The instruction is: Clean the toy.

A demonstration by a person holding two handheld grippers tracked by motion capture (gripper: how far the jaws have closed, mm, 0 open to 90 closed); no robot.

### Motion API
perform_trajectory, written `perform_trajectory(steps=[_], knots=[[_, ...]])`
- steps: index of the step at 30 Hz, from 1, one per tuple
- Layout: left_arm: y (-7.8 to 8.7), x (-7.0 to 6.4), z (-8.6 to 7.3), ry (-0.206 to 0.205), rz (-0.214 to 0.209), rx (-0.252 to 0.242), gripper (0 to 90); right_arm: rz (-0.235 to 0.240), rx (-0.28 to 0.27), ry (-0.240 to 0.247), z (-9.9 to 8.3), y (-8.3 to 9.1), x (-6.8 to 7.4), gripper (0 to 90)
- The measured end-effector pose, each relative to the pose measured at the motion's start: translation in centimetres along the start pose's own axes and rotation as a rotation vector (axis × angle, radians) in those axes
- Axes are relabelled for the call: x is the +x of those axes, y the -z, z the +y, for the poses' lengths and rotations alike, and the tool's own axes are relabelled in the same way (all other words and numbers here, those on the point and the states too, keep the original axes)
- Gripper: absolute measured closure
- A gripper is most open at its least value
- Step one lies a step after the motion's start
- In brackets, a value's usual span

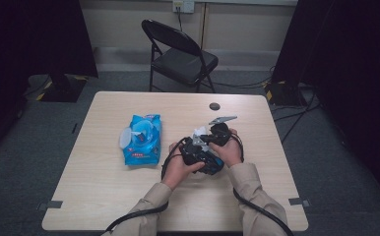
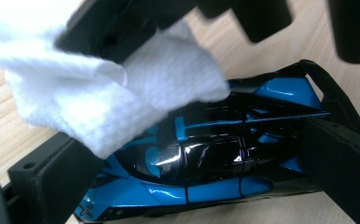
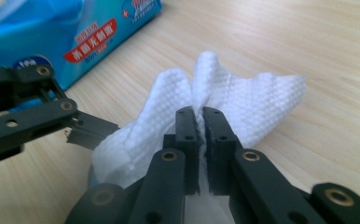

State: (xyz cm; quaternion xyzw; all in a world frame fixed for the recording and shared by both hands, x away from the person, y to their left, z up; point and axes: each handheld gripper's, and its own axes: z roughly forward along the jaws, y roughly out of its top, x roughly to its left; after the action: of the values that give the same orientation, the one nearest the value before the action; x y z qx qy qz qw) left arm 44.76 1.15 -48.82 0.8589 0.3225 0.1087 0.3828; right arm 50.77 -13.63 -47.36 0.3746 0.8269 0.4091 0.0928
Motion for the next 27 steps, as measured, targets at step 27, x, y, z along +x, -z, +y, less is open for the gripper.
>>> perform_trajectory(steps=[27], knots=[[0.0,0.1,0.2,-0.005,-0.007,0.017,0.0,-0.048,0.051,0.079,-0.7,-1.9,-0.5,85.5]])
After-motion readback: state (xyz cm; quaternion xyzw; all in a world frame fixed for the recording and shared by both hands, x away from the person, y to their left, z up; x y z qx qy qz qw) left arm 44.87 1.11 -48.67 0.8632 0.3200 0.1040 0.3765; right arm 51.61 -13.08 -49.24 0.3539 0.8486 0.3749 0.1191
